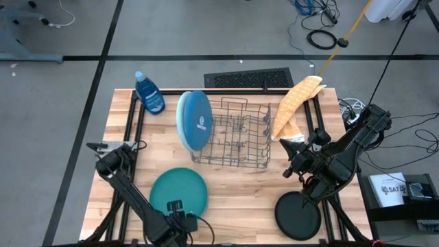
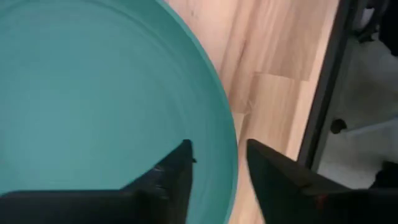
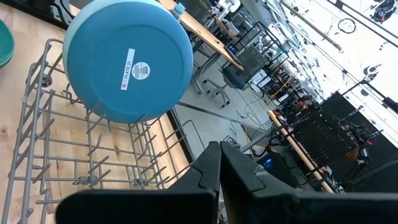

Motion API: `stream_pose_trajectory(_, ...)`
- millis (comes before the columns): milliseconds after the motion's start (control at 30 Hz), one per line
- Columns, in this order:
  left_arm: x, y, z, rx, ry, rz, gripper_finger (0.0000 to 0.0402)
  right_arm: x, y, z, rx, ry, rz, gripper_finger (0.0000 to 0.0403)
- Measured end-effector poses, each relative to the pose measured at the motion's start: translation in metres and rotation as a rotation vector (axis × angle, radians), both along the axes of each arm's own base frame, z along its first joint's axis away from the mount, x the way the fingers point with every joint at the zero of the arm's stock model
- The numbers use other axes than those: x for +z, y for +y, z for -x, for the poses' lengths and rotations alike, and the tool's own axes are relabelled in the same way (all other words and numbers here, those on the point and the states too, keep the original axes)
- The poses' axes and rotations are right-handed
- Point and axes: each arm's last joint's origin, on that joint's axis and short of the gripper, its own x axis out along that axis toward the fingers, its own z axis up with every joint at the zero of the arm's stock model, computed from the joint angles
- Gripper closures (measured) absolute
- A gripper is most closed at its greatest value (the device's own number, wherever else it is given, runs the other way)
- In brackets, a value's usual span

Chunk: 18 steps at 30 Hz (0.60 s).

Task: Sort dishes
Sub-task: Put the green plate into the dish rack

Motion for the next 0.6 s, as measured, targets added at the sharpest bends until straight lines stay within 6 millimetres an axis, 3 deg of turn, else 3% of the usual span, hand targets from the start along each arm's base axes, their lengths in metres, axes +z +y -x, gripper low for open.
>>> stream_pose_trajectory(133,-0.002,0.0,-0.002,-0.003,0.005,0.01,0.0199,0.0,0.0,0.0,0.001,0.005,0.005,0.0403)
stream_pose_trajectory(367,-0.015,0.001,-0.008,0.007,0.039,-0.004,0.0193,0.0,0.0,0.0,0.001,0.005,0.005,0.0403)
stream_pose_trajectory(500,-0.021,0.001,-0.01,0.011,0.059,-0.01,0.0214,0.0,0.0,0.0,0.001,0.005,0.005,0.0403)
stream_pose_trajectory(600,-0.022,0.001,-0.01,0.012,0.073,-0.005,0.0257,0.0,0.0,0.0,0.001,0.004,0.004,0.0403)
